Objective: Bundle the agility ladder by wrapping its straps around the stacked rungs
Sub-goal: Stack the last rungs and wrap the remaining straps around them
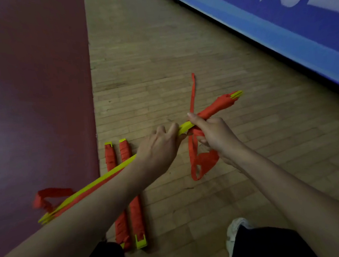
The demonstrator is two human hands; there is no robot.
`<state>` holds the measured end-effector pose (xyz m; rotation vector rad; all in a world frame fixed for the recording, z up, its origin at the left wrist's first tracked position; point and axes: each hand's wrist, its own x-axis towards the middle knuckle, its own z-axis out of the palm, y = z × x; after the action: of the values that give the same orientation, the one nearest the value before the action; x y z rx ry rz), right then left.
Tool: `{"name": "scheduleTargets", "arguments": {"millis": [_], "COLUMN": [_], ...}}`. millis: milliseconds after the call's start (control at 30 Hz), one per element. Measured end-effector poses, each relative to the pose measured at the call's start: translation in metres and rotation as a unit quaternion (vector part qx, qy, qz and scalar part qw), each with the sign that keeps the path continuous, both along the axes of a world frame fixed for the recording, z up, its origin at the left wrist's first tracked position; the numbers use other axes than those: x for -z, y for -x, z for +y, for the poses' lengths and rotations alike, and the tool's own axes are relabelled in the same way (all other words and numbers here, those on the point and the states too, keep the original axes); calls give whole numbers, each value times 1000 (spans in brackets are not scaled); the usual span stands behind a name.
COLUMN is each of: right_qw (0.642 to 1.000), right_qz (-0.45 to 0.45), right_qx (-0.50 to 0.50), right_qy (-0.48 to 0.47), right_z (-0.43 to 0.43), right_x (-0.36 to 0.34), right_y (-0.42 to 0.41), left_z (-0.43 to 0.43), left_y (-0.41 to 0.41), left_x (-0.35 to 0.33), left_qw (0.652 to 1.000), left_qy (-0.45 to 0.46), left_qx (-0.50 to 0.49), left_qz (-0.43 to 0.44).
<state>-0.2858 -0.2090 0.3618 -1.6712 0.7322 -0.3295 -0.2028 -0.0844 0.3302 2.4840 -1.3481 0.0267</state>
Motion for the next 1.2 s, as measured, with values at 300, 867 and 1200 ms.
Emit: {"name": "scheduleTargets", "arguments": {"millis": [300, 867, 1200], "right_qw": [981, 961, 980], "right_qz": [-75, 37, 31], "right_qx": [-126, -254, -189], "right_qy": [-127, -106, -53], "right_z": [-6, -20, -21], "right_x": [-8, -2, 3], "right_y": [1, 16, 13], "left_z": [15, 28, 23], "left_y": [-32, -49, -48], "left_x": [-18, -25, -27], "left_qw": [819, 700, 668], "left_qy": [95, 4, 46], "left_qx": [91, 59, 43], "left_qz": [559, 712, 741]}}
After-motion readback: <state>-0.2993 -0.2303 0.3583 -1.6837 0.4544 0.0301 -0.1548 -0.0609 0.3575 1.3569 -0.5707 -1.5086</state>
